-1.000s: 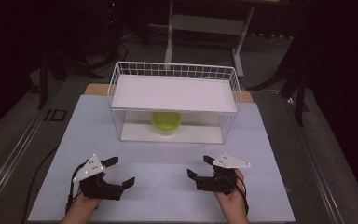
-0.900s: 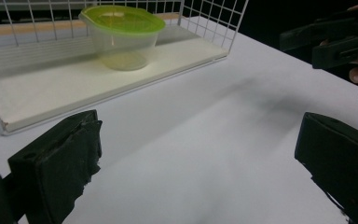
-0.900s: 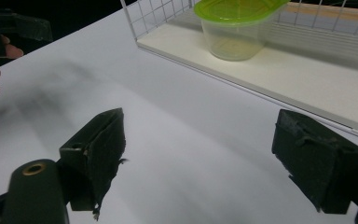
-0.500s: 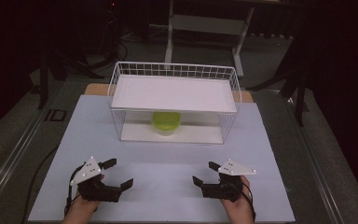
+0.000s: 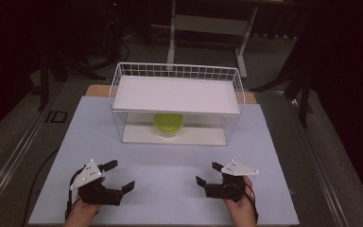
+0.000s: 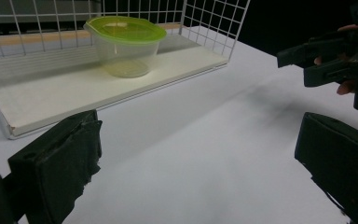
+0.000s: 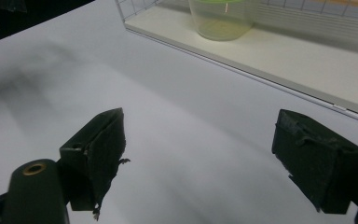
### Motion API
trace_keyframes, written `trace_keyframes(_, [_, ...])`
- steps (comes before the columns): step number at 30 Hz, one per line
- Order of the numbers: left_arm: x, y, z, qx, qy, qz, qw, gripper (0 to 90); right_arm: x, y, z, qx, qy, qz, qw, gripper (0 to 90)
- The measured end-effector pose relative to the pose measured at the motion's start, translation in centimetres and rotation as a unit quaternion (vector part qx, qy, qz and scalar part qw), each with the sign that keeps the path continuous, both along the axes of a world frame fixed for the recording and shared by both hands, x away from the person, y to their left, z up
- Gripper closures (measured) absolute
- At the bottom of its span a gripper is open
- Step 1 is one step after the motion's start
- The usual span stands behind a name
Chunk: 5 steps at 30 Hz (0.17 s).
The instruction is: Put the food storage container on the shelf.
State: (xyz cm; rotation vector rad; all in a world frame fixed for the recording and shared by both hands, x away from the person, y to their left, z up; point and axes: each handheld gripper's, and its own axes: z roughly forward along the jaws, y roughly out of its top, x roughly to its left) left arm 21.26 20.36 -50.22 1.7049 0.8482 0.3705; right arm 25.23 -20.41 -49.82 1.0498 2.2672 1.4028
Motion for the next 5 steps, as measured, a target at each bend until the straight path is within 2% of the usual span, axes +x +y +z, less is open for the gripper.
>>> trace_keyframes(5, [-0.01, -0.12, -0.1, 0.008, -0.002, -0.004, 1.0, 1.4, 0.01, 0.1, 0.01, 0.002, 0.0, 0.003, 1.0, 17.2])
